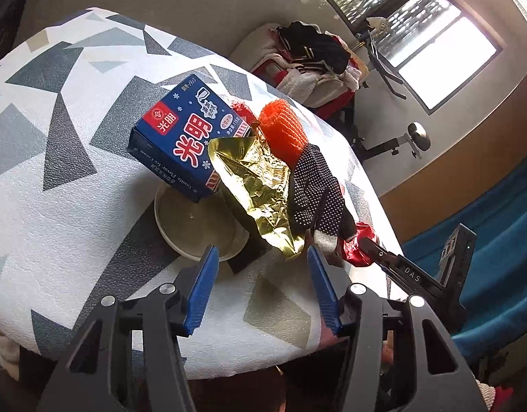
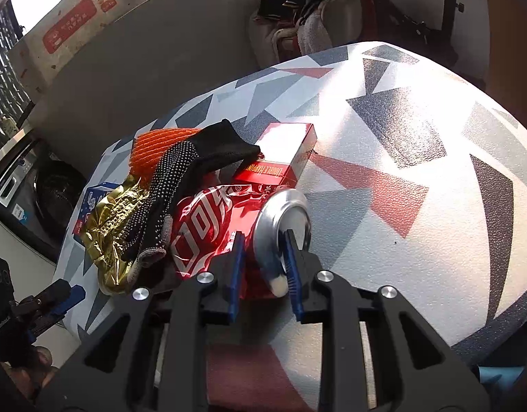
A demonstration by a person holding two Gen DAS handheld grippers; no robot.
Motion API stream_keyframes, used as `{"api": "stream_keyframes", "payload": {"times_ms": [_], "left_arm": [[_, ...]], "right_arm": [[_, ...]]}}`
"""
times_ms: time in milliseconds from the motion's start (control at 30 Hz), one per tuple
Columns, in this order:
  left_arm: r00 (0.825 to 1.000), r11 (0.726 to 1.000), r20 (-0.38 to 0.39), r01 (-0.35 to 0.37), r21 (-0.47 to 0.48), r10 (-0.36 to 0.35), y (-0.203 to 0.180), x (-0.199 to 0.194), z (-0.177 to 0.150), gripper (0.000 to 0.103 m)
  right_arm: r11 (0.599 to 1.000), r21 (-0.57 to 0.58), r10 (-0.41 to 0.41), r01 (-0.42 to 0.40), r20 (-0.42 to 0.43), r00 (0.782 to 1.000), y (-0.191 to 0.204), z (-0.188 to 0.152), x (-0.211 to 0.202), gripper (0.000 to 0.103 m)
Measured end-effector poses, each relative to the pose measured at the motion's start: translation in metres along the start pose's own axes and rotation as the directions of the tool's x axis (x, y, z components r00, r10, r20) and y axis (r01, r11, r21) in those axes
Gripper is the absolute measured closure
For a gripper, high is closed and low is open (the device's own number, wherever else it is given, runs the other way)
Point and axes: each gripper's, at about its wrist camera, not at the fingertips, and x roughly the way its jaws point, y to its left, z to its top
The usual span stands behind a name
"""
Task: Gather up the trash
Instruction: 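Grasp the red Coca-Cola can with the right gripper while the left grasps the gold foil wrapper, then lift the can with the right gripper while the left drops the foil into the bin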
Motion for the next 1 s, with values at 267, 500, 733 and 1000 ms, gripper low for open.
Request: {"api": "stream_keyframes", "payload": {"times_ms": [267, 500, 733, 1000], "left_arm": [[0.999, 0.999, -0.002, -0.044, -0.019, 0.044, -0.003, 0.039, 0.019, 0.053], [0.997, 0.996, 0.032, -0.068, 0.054, 0.066, -0.007, 0.041, 0.021, 0.092], [0.986, 0.959, 0.143, -0.123, 0.254, 0.089, -0.048, 0.008, 0.026, 0.098], [0.977, 0.917, 0.200, -0.147, 0.371, 0.075, -0.076, -0.026, 0.030, 0.098]], "right_arm": [[0.999, -0.034, -0.020, 0.021, 0.031, 0.999, -0.010, -0.009, -0.012, 0.077], [0.995, -0.074, -0.065, 0.073, 0.099, 0.993, -0.018, -0.012, -0.034, 0.077], [0.993, -0.066, -0.082, 0.094, 0.161, 0.983, -0.028, -0.004, -0.054, 0.077], [0.993, -0.104, -0.047, 0.064, 0.155, 0.987, -0.017, -0.011, -0.062, 0.077]]}}
